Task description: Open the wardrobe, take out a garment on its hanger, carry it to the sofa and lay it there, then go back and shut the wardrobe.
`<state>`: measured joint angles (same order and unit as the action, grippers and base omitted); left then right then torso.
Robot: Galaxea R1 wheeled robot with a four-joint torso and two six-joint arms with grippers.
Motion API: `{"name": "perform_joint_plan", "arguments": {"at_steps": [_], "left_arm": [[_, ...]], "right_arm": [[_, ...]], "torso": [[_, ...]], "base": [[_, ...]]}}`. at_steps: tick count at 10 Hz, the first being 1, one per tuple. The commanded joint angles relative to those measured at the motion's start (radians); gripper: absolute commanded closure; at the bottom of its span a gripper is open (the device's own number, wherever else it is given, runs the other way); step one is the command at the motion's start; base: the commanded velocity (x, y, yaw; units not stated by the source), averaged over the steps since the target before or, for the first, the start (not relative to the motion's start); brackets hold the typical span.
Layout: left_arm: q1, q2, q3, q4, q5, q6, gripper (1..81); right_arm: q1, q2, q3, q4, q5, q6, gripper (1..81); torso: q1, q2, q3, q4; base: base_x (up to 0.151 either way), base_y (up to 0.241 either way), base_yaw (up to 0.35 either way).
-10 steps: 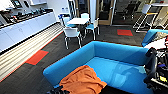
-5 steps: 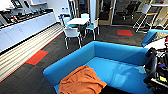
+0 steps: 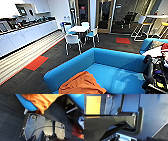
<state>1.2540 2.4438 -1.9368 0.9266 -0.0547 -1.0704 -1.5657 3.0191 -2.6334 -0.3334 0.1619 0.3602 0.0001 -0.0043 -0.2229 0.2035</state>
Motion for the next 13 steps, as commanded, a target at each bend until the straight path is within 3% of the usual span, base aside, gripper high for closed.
{"name": "perform_joint_plan", "arguments": {"at_steps": [1, 3, 5, 8, 9, 11, 12, 13], "left_arm": [[0.069, 0.000, -0.098, 0.070, -0.124, 0.009, 1.0], [0.127, 0.064, -0.178, 0.090, -0.151, 0.007, 1.0], [0.155, 0.153, -0.267, 0.101, -0.172, 0.007, 1.0], [0.176, 0.253, -0.407, 0.112, -0.174, 0.007, 1.0], [0.180, 0.268, -0.429, 0.112, -0.174, 0.007, 1.0], [0.180, 0.310, -0.479, 0.110, -0.171, 0.006, 1.0], [0.180, 0.339, -0.514, 0.110, -0.165, 0.006, 1.0], [0.184, 0.368, -0.562, 0.110, -0.162, 0.006, 1.0]], "right_arm": [[0.011, 0.017, 0.009, -0.010, -0.053, -0.003, 1.0], [0.008, 0.017, 0.004, -0.010, -0.058, -0.001, 1.0], [0.003, 0.020, 0.000, -0.009, -0.059, -0.001, 1.0], [0.002, 0.022, -0.002, -0.010, -0.061, -0.001, 1.0], [0.002, 0.022, -0.002, -0.010, -0.061, -0.001, 1.0], [0.005, 0.022, -0.003, -0.009, -0.062, -0.001, 1.0], [0.005, 0.022, -0.003, -0.009, -0.064, -0.001, 1.0], [0.003, 0.022, -0.008, -0.007, -0.064, -0.001, 1.0]], "torso": [[0.000, 0.000, -0.004, 0.000], [0.000, -0.001, 0.021, 0.000], [0.000, -0.002, 0.019, -0.085], [0.000, -0.002, 0.018, -0.178], [0.000, -0.002, 0.018, -0.115], [0.000, -0.002, 0.018, -0.176], [0.000, -0.002, 0.018, -0.186], [0.000, -0.002, 0.094, -0.187]], "base": [[0.000, 0.000, 0.000], [0.000, 0.000, 0.000], [0.000, 0.000, 0.000], [0.000, 0.000, 0.000], [0.000, 0.000, 0.000], [0.000, 0.000, 0.000], [0.000, 0.000, 0.000], [0.000, 0.000, 0.000]]}}
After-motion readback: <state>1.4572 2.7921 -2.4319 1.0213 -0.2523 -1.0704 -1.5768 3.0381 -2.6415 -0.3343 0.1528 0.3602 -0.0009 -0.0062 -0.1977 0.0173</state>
